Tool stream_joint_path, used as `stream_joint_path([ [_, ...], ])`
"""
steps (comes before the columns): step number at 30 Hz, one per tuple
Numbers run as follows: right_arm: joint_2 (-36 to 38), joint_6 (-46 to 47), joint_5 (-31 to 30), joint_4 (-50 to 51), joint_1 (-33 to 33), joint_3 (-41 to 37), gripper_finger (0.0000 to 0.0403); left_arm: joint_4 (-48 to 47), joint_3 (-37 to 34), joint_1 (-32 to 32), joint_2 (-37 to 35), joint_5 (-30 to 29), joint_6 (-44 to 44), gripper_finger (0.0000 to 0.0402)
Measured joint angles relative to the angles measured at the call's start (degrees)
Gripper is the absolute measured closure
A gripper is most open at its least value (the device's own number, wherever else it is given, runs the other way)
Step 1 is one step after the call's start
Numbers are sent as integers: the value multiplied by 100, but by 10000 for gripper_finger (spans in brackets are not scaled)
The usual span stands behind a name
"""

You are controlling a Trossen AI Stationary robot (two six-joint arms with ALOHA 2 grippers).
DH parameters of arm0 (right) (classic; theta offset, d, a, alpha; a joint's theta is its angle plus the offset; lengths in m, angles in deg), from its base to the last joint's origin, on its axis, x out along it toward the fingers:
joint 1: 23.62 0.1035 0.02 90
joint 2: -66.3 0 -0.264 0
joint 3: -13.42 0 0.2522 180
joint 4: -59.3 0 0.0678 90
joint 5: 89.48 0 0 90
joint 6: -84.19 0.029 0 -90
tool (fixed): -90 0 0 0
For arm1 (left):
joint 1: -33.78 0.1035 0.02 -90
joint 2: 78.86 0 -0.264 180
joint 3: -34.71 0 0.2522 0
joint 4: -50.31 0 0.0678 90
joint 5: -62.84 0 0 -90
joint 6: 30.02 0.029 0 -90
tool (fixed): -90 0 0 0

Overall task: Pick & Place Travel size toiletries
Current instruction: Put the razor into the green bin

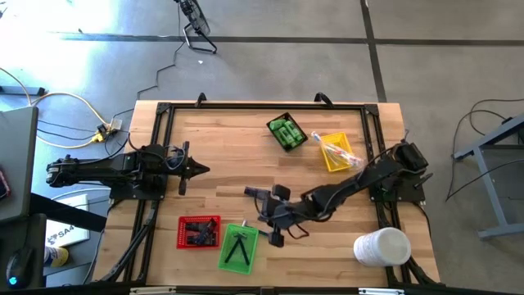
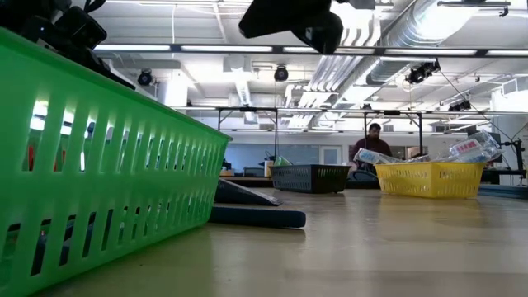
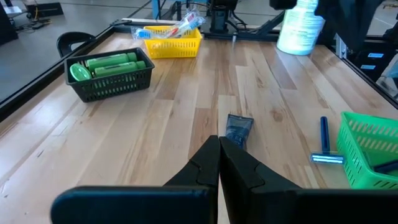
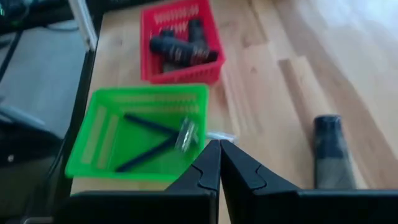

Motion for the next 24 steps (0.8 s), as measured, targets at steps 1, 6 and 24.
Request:
stream_joint_path([
  [1, -9, 28, -7, 42, 49, -7, 401, 0, 0, 0, 0, 2, 1, 398],
  [6, -19, 597, -5, 234, 223, -48, 400, -12, 0, 0, 0, 18, -1, 398],
  [24, -783, 455, 15, 424, 420, -55, 216, -31, 0, 1, 0, 13, -1, 398],
])
